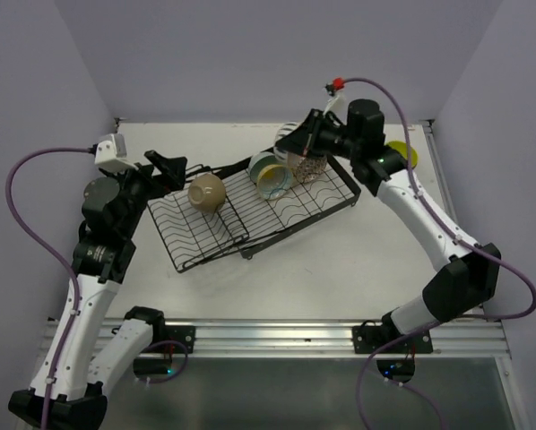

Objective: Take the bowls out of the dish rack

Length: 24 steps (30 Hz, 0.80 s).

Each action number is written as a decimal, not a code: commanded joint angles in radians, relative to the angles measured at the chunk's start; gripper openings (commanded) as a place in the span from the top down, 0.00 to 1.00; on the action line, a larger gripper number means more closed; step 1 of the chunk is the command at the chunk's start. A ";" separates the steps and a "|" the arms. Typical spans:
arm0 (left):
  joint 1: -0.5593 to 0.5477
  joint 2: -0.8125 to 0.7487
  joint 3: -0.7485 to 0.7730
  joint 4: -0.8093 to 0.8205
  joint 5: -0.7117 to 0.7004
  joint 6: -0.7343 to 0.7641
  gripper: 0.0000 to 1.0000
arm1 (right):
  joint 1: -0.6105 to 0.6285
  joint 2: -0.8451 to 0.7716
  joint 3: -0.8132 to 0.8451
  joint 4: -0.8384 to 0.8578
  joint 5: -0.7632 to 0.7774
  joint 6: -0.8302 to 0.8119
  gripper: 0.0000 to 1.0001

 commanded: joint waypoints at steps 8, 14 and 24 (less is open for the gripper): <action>-0.002 -0.026 -0.148 0.012 -0.036 0.220 0.00 | -0.264 0.149 0.494 -0.767 0.531 -0.586 1.00; -0.005 -0.091 -0.204 0.026 -0.083 0.243 0.00 | -0.353 0.325 0.637 -0.855 0.717 -0.679 1.00; -0.114 -0.118 -0.199 -0.006 -0.172 0.281 0.00 | -0.454 0.591 0.969 -0.995 0.836 -0.759 1.00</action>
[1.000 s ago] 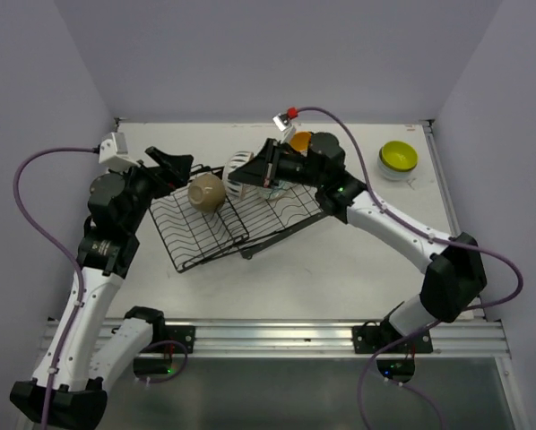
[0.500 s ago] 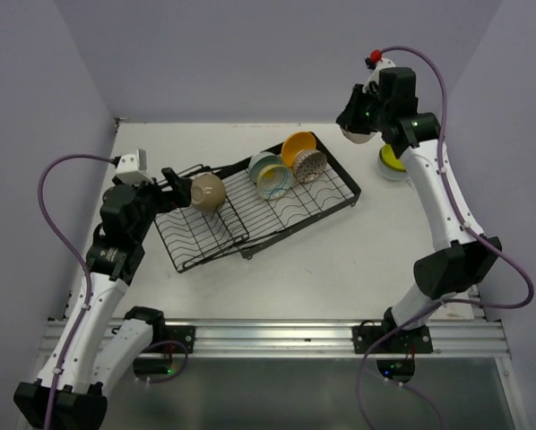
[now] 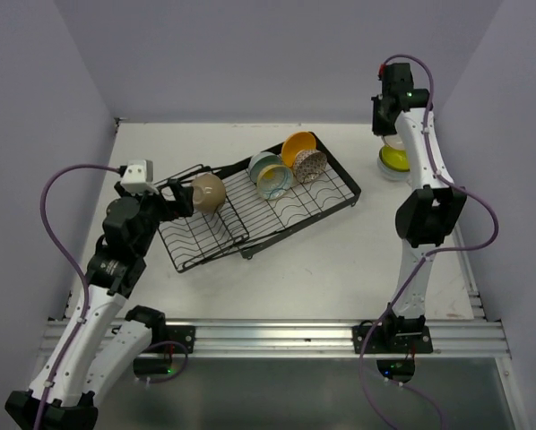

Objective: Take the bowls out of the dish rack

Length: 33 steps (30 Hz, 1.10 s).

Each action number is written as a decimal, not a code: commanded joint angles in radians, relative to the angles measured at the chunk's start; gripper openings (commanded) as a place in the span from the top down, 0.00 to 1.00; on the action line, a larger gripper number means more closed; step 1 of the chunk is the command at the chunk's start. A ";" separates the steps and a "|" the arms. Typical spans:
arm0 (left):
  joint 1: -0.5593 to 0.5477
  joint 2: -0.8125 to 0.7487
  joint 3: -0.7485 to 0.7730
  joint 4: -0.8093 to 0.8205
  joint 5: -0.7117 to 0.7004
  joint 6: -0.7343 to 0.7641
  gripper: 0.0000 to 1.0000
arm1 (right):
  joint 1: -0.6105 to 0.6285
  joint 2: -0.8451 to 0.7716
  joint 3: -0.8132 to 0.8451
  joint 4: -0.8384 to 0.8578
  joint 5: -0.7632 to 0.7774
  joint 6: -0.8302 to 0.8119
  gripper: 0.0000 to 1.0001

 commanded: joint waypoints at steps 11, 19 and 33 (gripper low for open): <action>-0.084 0.004 0.008 -0.009 -0.074 0.040 0.00 | -0.162 0.087 0.111 -0.011 -0.049 -0.020 1.00; -0.092 0.029 0.014 -0.015 -0.085 0.046 0.00 | -0.173 0.179 0.189 0.002 -0.091 -0.018 1.00; -0.104 0.035 0.018 -0.020 -0.100 0.053 0.00 | -0.170 0.238 0.205 -0.030 -0.172 -0.020 1.00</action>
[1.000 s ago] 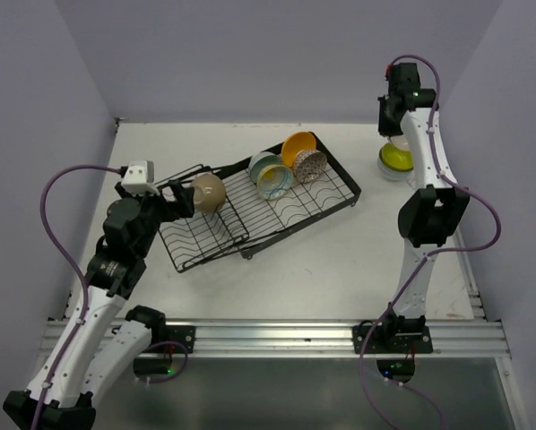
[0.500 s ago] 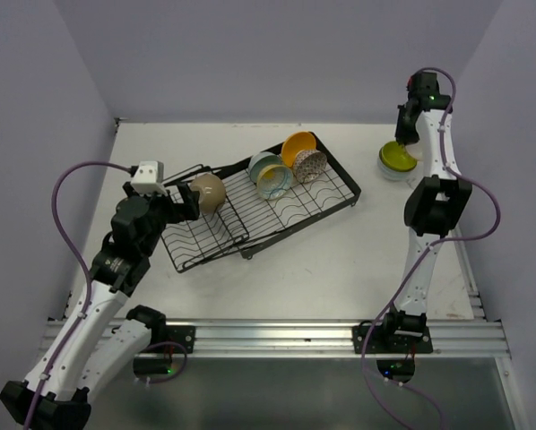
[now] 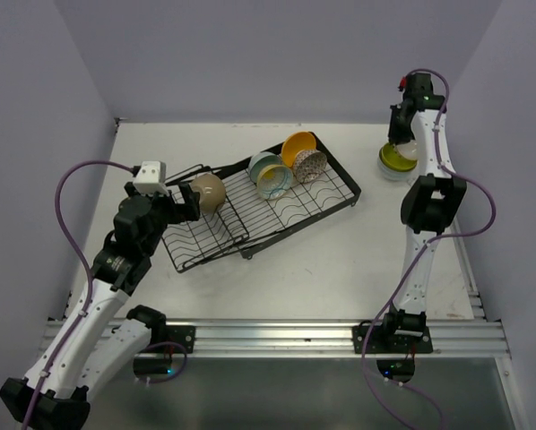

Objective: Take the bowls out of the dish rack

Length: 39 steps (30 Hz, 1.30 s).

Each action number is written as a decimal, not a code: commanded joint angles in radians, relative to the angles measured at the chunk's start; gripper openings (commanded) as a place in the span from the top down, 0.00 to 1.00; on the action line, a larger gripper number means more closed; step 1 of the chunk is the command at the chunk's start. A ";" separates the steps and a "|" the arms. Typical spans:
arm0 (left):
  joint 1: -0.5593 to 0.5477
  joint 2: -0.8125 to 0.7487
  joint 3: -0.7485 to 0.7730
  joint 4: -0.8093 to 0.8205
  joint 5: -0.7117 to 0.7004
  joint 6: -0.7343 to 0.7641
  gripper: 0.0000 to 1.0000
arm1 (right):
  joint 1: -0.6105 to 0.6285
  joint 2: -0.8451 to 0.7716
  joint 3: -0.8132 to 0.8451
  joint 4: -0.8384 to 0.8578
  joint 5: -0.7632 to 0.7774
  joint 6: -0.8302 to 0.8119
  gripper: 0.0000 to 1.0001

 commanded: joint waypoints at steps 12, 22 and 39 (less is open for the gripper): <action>-0.020 -0.004 0.017 0.011 -0.030 0.024 0.00 | 0.013 0.000 0.014 -0.031 -0.051 -0.005 0.87; -0.021 -0.011 0.014 0.013 -0.030 0.023 0.00 | 0.014 -0.038 -0.012 -0.031 -0.040 0.004 0.59; -0.021 -0.027 0.011 0.016 -0.018 0.023 0.00 | 0.019 -0.141 -0.092 -0.024 -0.020 0.013 0.86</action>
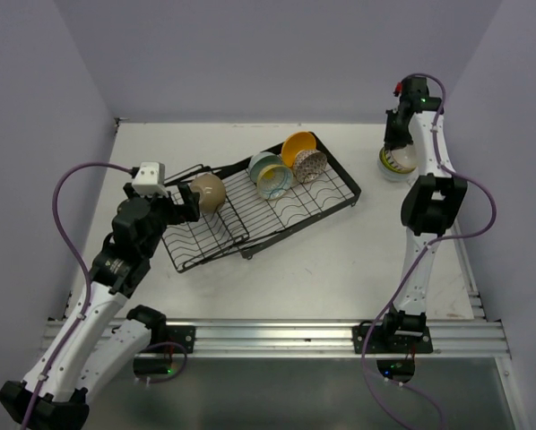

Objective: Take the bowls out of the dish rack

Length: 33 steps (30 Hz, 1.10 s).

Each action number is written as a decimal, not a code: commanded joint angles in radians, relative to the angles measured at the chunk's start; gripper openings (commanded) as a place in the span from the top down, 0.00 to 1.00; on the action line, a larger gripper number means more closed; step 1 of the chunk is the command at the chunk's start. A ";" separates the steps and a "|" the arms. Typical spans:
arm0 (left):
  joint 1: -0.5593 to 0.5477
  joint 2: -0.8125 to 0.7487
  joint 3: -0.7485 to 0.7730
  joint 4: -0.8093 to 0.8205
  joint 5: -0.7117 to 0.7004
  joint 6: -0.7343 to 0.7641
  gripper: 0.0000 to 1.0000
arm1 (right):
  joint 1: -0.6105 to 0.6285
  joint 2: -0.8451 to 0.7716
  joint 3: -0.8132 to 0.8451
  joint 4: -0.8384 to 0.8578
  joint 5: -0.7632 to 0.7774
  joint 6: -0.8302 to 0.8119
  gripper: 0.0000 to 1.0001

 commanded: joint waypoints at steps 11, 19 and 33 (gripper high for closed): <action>-0.014 -0.016 0.009 0.021 -0.008 0.021 0.00 | 0.010 -0.131 -0.037 -0.007 0.058 -0.028 1.00; -0.017 -0.018 0.008 0.021 -0.010 0.024 0.00 | 0.026 -0.105 -0.029 0.024 0.081 -0.027 1.00; -0.017 -0.010 0.008 0.021 -0.010 0.025 0.00 | 0.046 -0.120 -0.115 0.145 0.137 -0.027 1.00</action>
